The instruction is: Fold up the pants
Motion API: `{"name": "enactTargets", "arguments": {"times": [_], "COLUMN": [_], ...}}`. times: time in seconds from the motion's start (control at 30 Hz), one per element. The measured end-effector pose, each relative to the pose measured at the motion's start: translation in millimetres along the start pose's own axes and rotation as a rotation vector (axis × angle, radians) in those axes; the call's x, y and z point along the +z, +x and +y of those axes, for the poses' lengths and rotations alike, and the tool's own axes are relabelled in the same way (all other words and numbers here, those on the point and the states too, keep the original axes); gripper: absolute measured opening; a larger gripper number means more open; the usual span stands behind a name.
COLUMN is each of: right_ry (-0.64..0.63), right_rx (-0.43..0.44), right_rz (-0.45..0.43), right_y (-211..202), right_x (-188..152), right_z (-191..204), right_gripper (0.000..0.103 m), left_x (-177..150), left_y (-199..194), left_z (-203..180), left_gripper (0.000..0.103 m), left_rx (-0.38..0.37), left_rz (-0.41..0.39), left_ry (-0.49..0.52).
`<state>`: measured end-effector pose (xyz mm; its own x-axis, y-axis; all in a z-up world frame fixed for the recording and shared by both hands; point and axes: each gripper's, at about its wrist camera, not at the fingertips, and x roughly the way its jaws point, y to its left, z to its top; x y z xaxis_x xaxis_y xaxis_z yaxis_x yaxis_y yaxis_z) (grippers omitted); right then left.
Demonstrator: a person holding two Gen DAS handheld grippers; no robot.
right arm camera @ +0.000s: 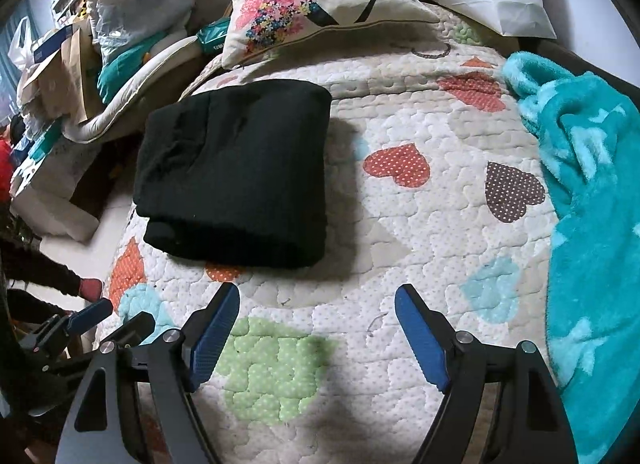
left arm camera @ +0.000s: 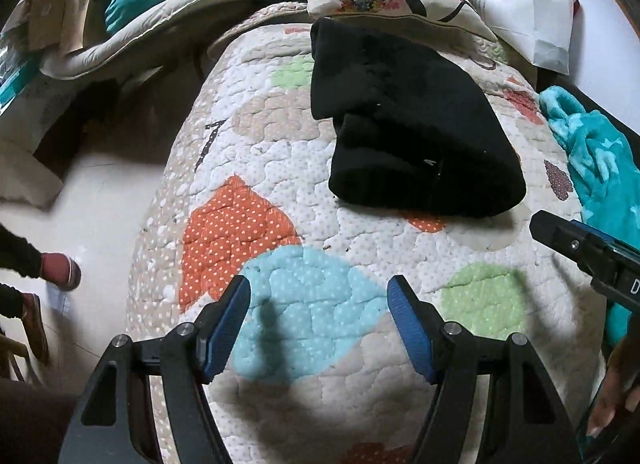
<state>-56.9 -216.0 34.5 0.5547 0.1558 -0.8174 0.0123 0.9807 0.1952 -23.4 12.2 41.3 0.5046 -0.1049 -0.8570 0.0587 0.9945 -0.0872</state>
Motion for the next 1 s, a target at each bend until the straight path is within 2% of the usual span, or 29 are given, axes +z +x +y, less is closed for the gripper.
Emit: {"name": "enactTargets", "arguments": {"times": [0.27,1.0], "right_ry": [0.034,0.012], "right_rx": [0.023,0.018], "right_rz": [0.003,0.017], "right_y": [5.3,12.6], "right_x": [3.1,0.6], "right_z": [-4.5,2.4], "right_gripper": [0.086,0.086], "left_x": [2.1,3.7], "left_y": [3.8,6.2], "left_z": [1.6,5.3], "left_gripper": [0.07,0.07], "left_rx": [0.001,-0.019], "left_rz": [0.008,0.015], "left_ry": [-0.011,-0.027]}}
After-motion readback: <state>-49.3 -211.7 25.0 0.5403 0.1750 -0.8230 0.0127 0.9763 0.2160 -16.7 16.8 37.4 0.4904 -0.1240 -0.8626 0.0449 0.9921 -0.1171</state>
